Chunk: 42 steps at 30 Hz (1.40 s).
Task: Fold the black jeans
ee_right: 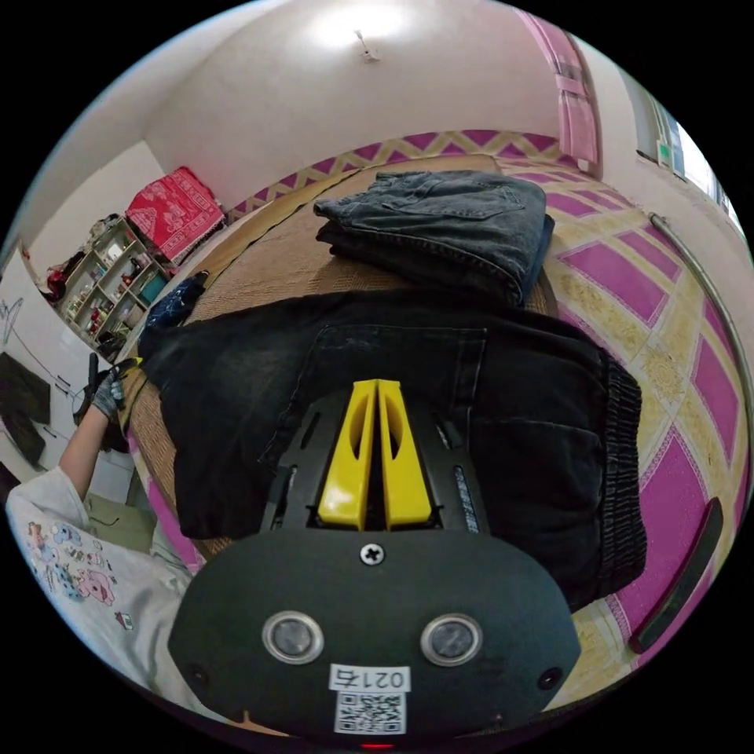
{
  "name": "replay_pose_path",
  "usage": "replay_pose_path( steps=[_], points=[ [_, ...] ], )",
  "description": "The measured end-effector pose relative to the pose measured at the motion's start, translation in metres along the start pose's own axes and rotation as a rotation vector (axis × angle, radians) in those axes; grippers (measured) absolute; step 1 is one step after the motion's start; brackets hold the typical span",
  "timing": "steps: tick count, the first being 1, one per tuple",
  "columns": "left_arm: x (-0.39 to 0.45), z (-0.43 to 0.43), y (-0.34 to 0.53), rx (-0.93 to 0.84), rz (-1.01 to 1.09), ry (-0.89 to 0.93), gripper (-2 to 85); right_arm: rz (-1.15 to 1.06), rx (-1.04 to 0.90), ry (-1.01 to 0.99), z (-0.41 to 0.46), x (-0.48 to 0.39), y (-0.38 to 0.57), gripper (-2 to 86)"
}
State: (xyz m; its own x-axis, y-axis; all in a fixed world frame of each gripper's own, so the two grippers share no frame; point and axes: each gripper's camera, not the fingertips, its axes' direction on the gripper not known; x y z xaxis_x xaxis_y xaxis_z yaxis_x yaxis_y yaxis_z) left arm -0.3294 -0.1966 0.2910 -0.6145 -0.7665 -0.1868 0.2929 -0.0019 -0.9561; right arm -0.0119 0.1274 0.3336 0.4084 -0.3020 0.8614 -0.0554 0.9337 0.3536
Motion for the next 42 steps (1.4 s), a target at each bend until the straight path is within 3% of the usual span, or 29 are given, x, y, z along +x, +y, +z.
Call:
replay_pose_path(
  steps=[4, 9, 16, 22, 30, 42],
  points=[
    [0.043, -0.034, 0.007, 0.15, 0.206, -0.092, 1.7, -0.155, 0.069, 0.055, -0.029, -0.006, -0.006, 5.4],
    [0.128, -0.001, 0.002, 0.049, 0.564, -0.031, 5.4, -0.507, -0.051, 0.296, -0.011, -0.017, -0.033, 8.7],
    [0.19, 0.074, -0.024, -0.109, 0.84, -0.096, 8.5, -0.65, -0.186, 0.263, 0.023, -0.016, -0.074, 9.5],
    [0.192, 0.091, -0.03, -0.162, 0.897, -0.022, 9.0, -0.693, -0.281, 0.196, 0.037, -0.013, -0.087, 1.4],
    [0.19, 0.095, -0.025, -0.221, 0.962, -0.033, 10.0, -0.699, -0.136, 0.131, -0.017, -0.019, -0.063, -0.3],
    [0.172, 0.078, -0.014, -0.253, 1.018, -0.041, -0.7, -0.658, -0.095, 0.116, -0.052, -0.022, -0.04, -0.3]
  ],
)
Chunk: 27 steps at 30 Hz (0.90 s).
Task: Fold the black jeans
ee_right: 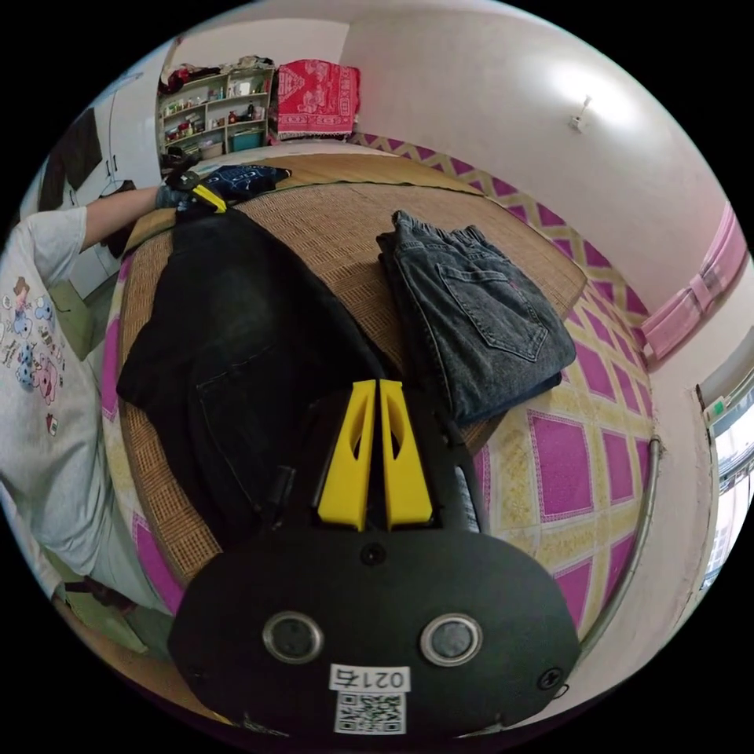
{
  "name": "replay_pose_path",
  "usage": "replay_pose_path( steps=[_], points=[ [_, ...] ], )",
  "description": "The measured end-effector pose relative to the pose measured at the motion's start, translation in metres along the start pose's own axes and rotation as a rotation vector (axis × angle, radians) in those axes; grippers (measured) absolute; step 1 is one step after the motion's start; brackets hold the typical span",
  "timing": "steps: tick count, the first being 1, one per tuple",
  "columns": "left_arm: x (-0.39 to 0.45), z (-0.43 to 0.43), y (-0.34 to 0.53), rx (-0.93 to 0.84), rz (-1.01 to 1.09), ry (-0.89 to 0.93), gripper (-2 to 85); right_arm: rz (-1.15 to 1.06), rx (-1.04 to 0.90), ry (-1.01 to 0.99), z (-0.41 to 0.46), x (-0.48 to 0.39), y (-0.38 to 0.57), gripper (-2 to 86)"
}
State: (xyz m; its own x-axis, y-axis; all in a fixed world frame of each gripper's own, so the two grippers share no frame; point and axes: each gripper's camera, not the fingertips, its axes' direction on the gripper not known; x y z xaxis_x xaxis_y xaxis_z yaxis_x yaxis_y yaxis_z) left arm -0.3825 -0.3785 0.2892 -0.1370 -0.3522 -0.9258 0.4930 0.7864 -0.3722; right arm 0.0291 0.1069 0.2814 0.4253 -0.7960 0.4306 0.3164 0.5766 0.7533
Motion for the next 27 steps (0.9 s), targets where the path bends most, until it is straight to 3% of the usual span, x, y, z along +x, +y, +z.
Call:
replay_pose_path(
  steps=[3, 8, 15, 22, 27],
  points=[
    [0.002, -0.031, 0.019, 0.096, -0.013, 0.015, -0.9, 0.016, 0.05, -0.024, -0.024, -0.004, 0.008, -0.3],
    [0.023, -0.139, 0.097, 0.411, -0.021, 0.1, -1.0, 0.015, 0.227, -0.13, -0.109, -0.031, 0.048, -0.3],
    [0.083, -0.206, 0.223, 0.481, -0.05, 0.152, -1.0, -0.056, 0.292, -0.3, -0.178, -0.129, 0.156, -0.6],
    [0.111, -0.142, 0.323, 0.398, -0.375, 0.317, -1.0, 0.113, 0.031, -0.388, -0.089, -0.175, 0.217, -0.7],
    [0.108, -0.182, 0.35, 0.57, -0.421, 0.425, -0.9, 0.115, -0.004, -0.385, -0.113, -0.178, 0.211, -0.3]
  ],
)
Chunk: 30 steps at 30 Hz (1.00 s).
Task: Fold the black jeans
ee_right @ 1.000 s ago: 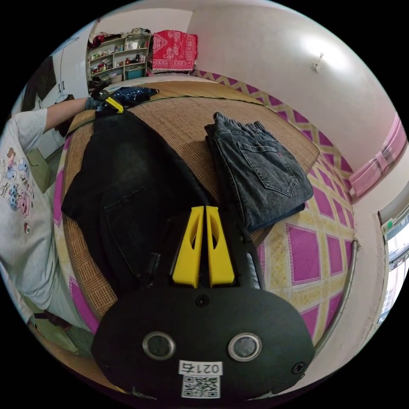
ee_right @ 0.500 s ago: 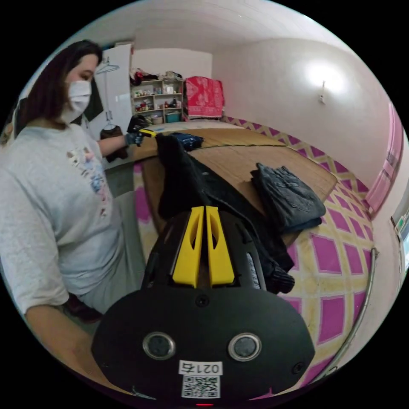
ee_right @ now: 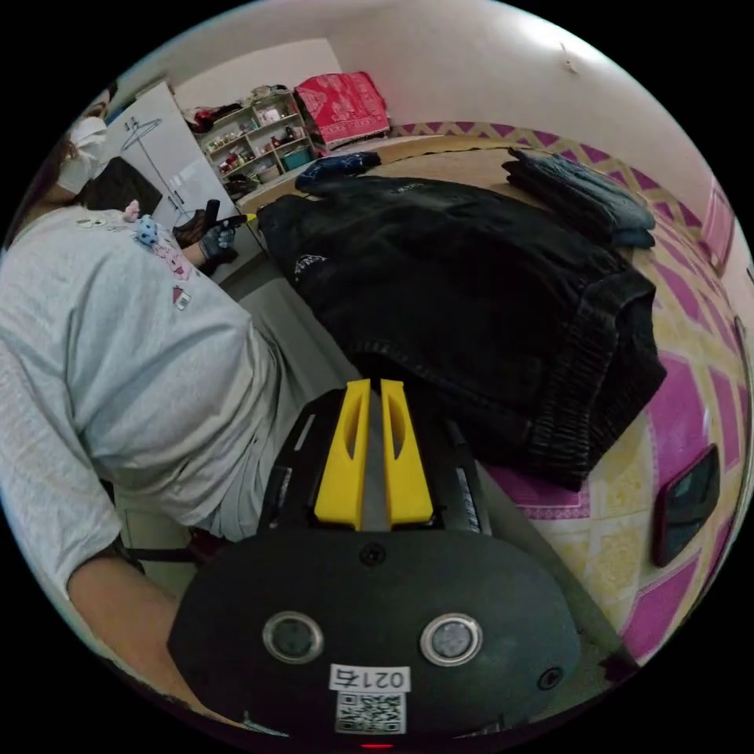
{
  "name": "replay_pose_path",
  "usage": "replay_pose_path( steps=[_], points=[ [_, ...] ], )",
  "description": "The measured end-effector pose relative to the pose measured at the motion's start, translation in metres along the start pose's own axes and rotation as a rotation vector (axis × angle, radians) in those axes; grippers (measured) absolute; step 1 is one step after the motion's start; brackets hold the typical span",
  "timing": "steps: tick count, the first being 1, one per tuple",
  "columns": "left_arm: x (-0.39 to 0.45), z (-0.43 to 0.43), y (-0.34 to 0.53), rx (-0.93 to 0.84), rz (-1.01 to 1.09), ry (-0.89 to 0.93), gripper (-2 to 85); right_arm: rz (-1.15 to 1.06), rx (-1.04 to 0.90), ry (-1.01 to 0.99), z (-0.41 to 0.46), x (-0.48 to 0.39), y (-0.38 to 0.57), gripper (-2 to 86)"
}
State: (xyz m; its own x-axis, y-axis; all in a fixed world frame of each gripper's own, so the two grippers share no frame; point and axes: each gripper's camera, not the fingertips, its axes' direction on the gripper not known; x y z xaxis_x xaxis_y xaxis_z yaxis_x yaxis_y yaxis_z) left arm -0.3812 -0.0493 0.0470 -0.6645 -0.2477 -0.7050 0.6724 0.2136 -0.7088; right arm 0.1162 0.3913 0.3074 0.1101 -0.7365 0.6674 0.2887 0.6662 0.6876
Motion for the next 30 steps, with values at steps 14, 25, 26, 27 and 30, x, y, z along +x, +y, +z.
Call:
replay_pose_path(
  steps=[14, 25, 26, 27, 30],
  points=[
    [-0.058, -0.011, -0.039, -0.098, -0.277, -0.42, -0.9, 0.142, -0.002, 0.517, 0.015, 0.038, -0.044, -0.7],
    [-0.058, -0.029, -0.032, -0.056, -0.198, -0.489, -1.0, 0.501, 0.05, 0.533, -0.044, 0.091, -0.017, -0.6],
    [-0.059, -0.035, -0.027, -0.031, -0.202, -0.478, -1.0, 0.531, 0.057, 0.534, -0.047, 0.094, -0.009, -0.6],
    [-0.059, -0.039, -0.025, -0.023, -0.206, -0.479, -0.9, 0.561, 0.049, 0.519, -0.053, 0.096, -0.004, -0.6],
    [-0.053, -0.057, -0.013, 0.02, -0.232, -0.513, -0.9, 0.645, 0.045, 0.565, -0.069, 0.093, 0.013, -0.3]
  ],
)
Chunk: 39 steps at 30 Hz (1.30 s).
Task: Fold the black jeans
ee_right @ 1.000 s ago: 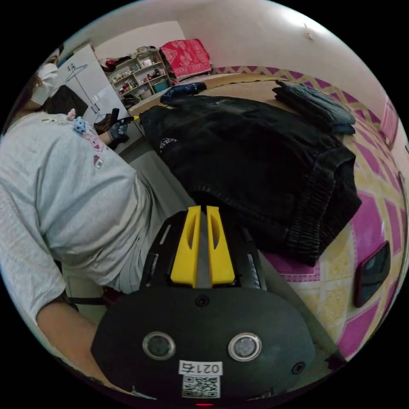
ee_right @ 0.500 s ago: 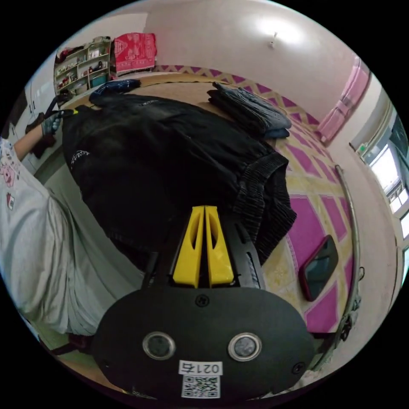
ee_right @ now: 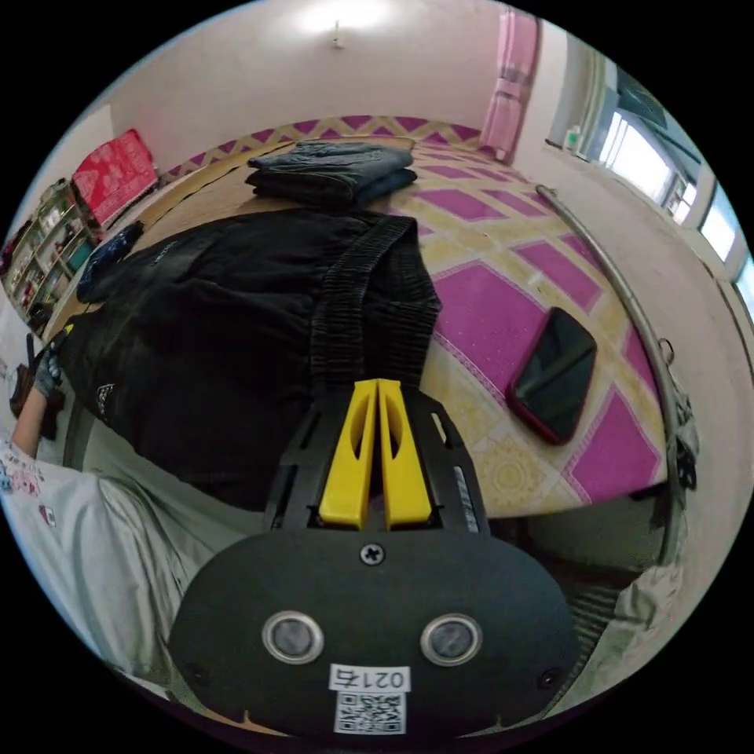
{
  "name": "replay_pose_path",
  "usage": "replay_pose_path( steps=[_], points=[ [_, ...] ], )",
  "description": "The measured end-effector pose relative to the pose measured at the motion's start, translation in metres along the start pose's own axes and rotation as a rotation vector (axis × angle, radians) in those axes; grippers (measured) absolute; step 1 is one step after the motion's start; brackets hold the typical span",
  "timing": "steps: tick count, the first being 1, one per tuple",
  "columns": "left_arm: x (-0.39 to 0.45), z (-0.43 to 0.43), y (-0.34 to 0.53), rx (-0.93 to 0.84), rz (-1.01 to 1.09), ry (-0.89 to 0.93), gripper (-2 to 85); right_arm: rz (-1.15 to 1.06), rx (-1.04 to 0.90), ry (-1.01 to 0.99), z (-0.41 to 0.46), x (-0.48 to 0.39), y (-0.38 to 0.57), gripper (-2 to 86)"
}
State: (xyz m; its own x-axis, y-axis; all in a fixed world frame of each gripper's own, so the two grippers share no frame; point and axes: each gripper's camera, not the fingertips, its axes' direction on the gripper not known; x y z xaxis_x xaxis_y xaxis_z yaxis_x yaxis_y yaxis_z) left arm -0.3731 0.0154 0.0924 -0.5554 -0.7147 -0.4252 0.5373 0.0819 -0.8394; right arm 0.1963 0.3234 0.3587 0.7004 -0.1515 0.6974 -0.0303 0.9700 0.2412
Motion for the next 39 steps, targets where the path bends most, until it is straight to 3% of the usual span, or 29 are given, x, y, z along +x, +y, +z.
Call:
replay_pose_path(
  steps=[5, 8, 12, 17, 39],
  points=[
    [-0.012, -0.069, 0.037, 0.172, -0.163, 0.124, -0.2, 0.345, 0.244, -0.29, -0.045, 0.064, 0.07, 3.5],
    [-0.014, -0.095, 0.071, 0.18, -0.332, 0.035, 3.9, 0.504, 0.25, -0.431, -0.04, 0.085, 0.108, 7.7],
    [-0.019, -0.102, 0.103, 0.186, -0.481, 0.087, 8.5, 0.628, 0.221, -0.608, -0.014, 0.094, 0.127, 9.5],
    [-0.03, -0.097, 0.113, 0.164, -0.556, 0.165, 9.2, 0.674, 0.231, -0.589, -0.012, 0.105, 0.131, 9.7],
    [-0.049, -0.079, 0.11, 0.081, -0.602, 0.273, 8.4, 0.669, 0.11, -0.938, 0.035, 0.111, 0.121, 10.4]
  ],
)
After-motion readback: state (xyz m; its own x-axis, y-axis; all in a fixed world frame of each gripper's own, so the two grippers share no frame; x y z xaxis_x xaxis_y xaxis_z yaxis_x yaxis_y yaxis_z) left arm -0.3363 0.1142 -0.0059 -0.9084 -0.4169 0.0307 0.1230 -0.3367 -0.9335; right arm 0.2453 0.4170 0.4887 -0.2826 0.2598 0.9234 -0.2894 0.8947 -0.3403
